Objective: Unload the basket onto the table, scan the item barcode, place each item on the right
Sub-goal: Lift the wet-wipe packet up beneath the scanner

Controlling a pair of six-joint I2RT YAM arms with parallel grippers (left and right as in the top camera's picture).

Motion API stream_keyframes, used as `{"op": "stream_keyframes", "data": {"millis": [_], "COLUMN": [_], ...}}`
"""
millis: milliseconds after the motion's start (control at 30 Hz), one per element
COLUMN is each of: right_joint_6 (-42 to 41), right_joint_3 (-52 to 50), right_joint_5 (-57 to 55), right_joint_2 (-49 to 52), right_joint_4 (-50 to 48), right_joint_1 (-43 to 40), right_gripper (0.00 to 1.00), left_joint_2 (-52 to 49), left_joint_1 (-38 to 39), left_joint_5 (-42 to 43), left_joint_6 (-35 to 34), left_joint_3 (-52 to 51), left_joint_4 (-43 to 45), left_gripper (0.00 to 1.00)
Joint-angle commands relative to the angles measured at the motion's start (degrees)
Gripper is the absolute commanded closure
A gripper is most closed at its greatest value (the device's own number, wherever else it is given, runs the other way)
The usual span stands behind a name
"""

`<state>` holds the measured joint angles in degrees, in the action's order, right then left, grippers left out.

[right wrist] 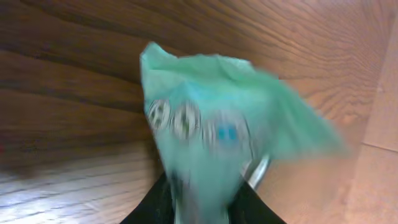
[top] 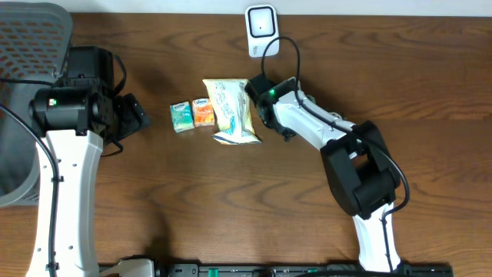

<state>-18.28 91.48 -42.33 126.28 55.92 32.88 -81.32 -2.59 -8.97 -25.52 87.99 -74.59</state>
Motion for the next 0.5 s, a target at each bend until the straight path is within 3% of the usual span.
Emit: {"op": "stream_keyframes", "data": {"millis": [0, 267, 467], "right_joint_6": [-0.98, -1.01, -1.01], "right_joint_3": [-1.86, -3.85, -3.85], "right_joint_5": [-0.59, -0.59, -3.82], "right_joint_2": [0.44, 0.42, 0.42], "right_joint_4": [-0.90, 0.11, 0.55], "right_joint_1": [0.35, 0.70, 2.75], "right_gripper": [0.80, 0.76, 0.87], "left_joint_2": [-0.26, -0.26, -0.26], "left_joint_1": [-0.24, -0.24, -0.24], "left_joint_5": [-0.55, -0.55, -0.55], "left_joint_6": [-0.50, -0.52, -0.52], "left_joint_3": [0.00, 0.00, 0.00], "left_joint_4": [-0.17, -0.17, -0.17], "left_gripper": [0.02, 0.02, 0.02]}}
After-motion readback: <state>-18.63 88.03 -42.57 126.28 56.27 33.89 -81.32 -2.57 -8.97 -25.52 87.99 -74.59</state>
